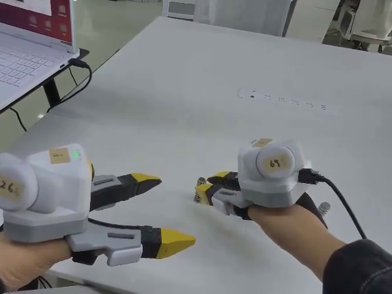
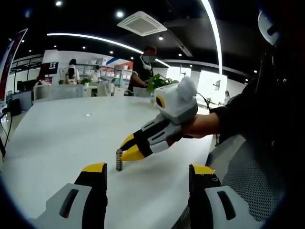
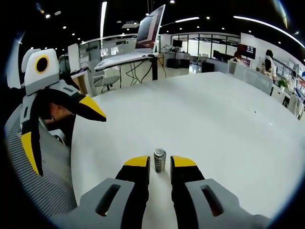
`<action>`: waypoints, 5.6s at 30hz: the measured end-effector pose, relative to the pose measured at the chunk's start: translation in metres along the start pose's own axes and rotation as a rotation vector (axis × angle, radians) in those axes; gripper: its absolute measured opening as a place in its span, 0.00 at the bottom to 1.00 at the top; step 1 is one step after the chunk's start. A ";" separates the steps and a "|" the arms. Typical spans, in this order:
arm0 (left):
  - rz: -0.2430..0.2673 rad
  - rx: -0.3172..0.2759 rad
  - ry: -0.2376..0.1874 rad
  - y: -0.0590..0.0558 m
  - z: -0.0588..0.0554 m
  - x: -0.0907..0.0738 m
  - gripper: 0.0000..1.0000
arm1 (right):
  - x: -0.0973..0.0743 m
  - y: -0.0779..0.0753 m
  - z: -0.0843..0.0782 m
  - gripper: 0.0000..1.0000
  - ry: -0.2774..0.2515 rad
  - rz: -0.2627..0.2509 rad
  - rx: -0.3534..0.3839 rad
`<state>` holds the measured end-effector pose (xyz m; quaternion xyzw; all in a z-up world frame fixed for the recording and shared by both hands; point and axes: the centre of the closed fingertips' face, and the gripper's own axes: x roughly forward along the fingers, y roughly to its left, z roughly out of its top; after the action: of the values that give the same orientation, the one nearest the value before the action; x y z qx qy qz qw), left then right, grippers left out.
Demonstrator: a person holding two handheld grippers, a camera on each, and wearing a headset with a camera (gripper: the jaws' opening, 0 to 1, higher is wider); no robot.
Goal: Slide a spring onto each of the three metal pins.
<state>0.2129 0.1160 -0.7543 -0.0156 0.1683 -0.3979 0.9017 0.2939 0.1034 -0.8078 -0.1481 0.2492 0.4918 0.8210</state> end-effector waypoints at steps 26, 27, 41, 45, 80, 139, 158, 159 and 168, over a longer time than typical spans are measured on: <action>-0.005 0.011 0.005 -0.004 0.004 0.001 0.65 | -0.039 0.020 0.019 0.20 -0.059 0.034 -0.074; -0.005 0.011 0.005 -0.004 0.004 0.001 0.65 | -0.041 0.022 0.019 0.20 -0.062 0.036 -0.078; -0.019 0.016 0.012 -0.008 0.005 0.004 0.65 | -0.069 0.036 0.026 0.21 -0.093 0.063 -0.108; -0.023 0.017 0.011 -0.009 0.007 0.005 0.65 | -0.078 0.040 0.023 0.22 -0.088 0.072 -0.115; -0.052 0.030 0.047 -0.015 0.002 0.011 0.65 | -0.164 -0.004 -0.024 0.25 -0.085 -0.051 -0.041; -0.052 -0.043 0.080 -0.002 -0.030 0.016 0.74 | -0.177 -0.051 -0.114 0.81 -0.120 -0.157 0.134; -0.039 -0.049 0.075 0.000 -0.030 0.017 0.79 | -0.180 -0.051 -0.110 0.88 -0.142 -0.162 0.153; -0.040 -0.049 0.076 0.000 -0.031 0.017 0.79 | -0.179 -0.051 -0.112 0.88 -0.132 -0.161 0.156; -0.040 -0.050 0.077 0.000 -0.030 0.017 0.79 | -0.179 -0.052 -0.112 0.88 -0.127 -0.164 0.146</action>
<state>0.2140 0.1073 -0.7879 -0.0262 0.2125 -0.4119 0.8857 0.2402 -0.1072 -0.8017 -0.0763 0.2188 0.4121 0.8812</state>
